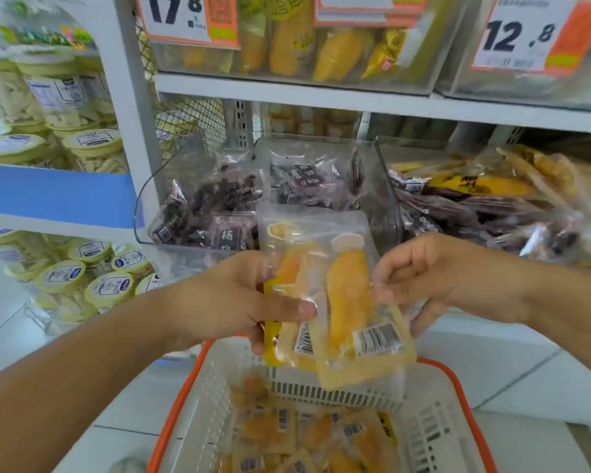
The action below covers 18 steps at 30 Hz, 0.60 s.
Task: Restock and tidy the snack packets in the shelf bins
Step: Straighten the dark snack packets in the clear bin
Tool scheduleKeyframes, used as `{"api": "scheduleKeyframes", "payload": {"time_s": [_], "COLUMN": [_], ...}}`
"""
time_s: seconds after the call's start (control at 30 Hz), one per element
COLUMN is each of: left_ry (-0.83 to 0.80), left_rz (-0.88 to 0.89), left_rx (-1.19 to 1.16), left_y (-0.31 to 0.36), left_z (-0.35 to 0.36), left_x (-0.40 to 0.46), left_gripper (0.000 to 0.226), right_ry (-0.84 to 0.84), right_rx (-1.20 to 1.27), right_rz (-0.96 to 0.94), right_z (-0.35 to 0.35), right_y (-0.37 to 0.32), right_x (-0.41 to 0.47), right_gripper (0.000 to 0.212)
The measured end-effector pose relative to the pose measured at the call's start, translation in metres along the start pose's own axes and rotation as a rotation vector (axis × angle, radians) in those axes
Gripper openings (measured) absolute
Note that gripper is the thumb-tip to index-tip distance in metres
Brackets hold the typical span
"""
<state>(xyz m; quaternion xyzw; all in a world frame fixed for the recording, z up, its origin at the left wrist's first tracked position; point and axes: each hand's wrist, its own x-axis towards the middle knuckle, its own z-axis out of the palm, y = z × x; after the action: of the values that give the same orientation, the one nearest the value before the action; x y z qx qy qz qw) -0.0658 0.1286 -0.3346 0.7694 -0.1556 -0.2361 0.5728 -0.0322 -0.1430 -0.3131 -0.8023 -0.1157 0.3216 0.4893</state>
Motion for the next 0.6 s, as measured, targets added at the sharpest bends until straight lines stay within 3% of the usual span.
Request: {"api": "scheduleKeyframes", "payload": {"time_s": [0.1, 0.2, 0.27, 0.37, 0.4, 0.47, 0.53, 0.6], "left_ry": [-0.092, -0.217, -0.055, 0.440, 0.543, 0.537, 0.362, 0.267], "left_rz": [-0.127, -0.247, -0.129, 0.290, 0.383, 0.335, 0.045, -0.105], "left_rx": [0.317, 0.907, 1.043, 0.952, 1.001, 1.187, 1.288, 1.268], "left_y": [-0.014, -0.033, -0.023, 0.003, 0.006, 0.000, -0.016, -0.026], "left_z": [-0.003, 0.013, 0.014, -0.012, -0.025, -0.049, -0.064, -0.070], "left_x": [0.001, 0.009, 0.011, 0.014, 0.016, 0.020, 0.023, 0.025], "left_gripper": [0.021, 0.033, 0.037, 0.033, 0.031, 0.037, 0.059, 0.068], "right_ry": [-0.054, 0.003, 0.124, 0.384, 0.392, 0.241, -0.003, -0.152], "right_rx": [-0.316, -0.979, -1.050, -0.848, -0.846, -0.922, -1.017, -1.105], "right_rz": [0.084, 0.072, -0.079, -0.449, -0.524, -0.495, -0.339, -0.208], "right_z": [0.012, 0.032, 0.038, 0.027, 0.022, 0.017, 0.022, 0.031], "right_y": [0.010, 0.016, -0.006, -0.058, -0.073, -0.090, -0.092, -0.086], "right_x": [0.004, 0.015, 0.015, 0.025, 0.036, 0.075, 0.124, 0.165], "right_gripper": [0.008, 0.028, 0.029, 0.026, 0.021, 0.011, 0.014, 0.015]}}
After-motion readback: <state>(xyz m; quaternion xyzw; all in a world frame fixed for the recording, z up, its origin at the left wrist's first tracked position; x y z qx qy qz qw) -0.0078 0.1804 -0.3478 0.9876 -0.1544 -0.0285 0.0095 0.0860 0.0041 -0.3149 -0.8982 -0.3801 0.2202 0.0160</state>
